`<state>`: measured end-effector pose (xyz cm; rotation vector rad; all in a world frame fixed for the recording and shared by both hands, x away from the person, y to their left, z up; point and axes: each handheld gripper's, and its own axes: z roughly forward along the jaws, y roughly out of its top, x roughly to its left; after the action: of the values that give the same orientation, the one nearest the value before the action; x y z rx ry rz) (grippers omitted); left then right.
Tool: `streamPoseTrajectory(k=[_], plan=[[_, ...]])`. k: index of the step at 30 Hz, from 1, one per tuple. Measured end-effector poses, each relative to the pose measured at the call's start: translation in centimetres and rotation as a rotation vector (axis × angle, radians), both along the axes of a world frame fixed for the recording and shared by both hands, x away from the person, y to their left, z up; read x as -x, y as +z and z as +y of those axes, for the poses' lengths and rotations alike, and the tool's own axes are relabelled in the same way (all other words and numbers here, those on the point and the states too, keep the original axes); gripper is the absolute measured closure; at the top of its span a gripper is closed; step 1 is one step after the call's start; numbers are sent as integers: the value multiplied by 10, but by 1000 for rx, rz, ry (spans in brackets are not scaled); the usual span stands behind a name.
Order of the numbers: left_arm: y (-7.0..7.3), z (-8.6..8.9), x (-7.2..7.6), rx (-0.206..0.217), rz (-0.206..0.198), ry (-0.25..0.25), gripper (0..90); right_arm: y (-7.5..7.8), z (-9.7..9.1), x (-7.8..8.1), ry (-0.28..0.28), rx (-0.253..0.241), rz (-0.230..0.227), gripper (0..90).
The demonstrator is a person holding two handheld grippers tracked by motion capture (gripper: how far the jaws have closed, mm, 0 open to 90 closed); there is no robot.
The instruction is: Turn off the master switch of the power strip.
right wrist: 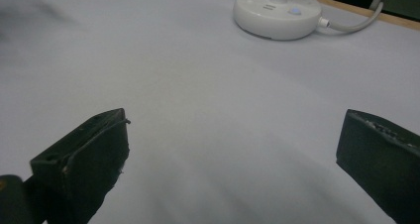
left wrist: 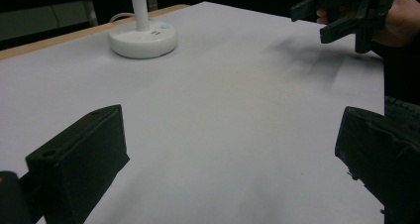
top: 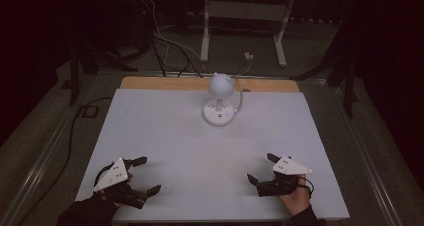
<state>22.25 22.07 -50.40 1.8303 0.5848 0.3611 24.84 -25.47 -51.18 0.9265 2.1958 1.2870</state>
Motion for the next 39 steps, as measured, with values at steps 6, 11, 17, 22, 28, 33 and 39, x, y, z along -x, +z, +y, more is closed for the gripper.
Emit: streamPoseTrajectory(k=[6, 11, 17, 22, 28, 33, 39], plan=[[0, 0, 1, -7, -4, 1, 3, 1, -1, 1, -6, 34, 2, 0], [0, 1, 0, -4, -2, 3, 2, 2, -1, 2, -15, 41, -3, 0], [1, 1, 0, -5, 1, 1, 3, 3, 2, 2, -34, 30, 10, 0], [1, 1, 1, -1, -4, -1, 3, 4, 3, 2, -46, 35, 30, 0], [1, 0, 1, -2, -4, -4, 2, 9, 3, 2, -83, 7, 71, 0], [1, 1, 1, -3, -4, -3, 3, 16, 4, 1, -92, -3, 95, 0], [1, 1, 1, 1, -4, 0, 3, 26, 6, 0, -86, -9, 96, 0]])
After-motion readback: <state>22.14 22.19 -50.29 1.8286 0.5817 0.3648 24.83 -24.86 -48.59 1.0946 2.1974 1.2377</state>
